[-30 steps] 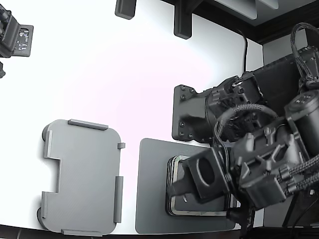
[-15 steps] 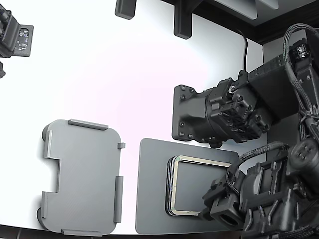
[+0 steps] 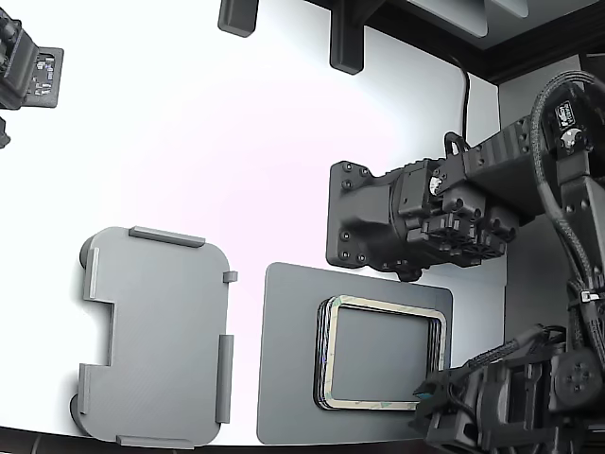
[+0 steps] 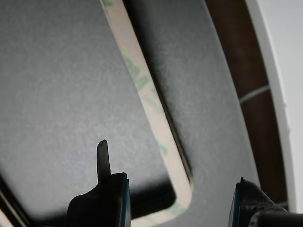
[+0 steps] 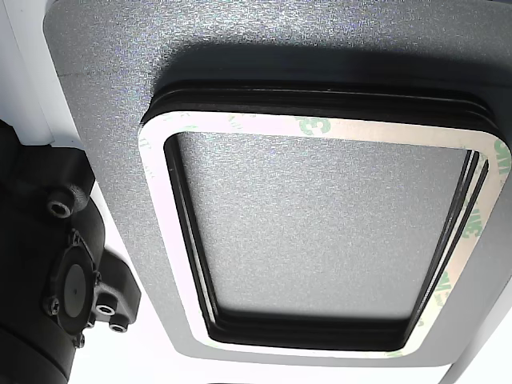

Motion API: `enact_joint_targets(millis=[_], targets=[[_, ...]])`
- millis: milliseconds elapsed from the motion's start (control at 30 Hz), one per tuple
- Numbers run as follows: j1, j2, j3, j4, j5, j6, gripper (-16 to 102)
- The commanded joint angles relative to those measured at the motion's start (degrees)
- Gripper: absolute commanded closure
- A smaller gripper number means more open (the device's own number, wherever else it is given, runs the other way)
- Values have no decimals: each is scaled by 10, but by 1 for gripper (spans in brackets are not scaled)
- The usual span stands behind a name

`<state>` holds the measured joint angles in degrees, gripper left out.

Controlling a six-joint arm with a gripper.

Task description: Grab top frame and put it into gray box.

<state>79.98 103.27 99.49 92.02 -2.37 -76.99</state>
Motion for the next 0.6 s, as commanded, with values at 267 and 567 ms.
enact_joint_targets(millis=[267,567], targets=[[76,-67,-35,-20,-4,25,-5],[115,-110,-54,-20,-4,36,-7]])
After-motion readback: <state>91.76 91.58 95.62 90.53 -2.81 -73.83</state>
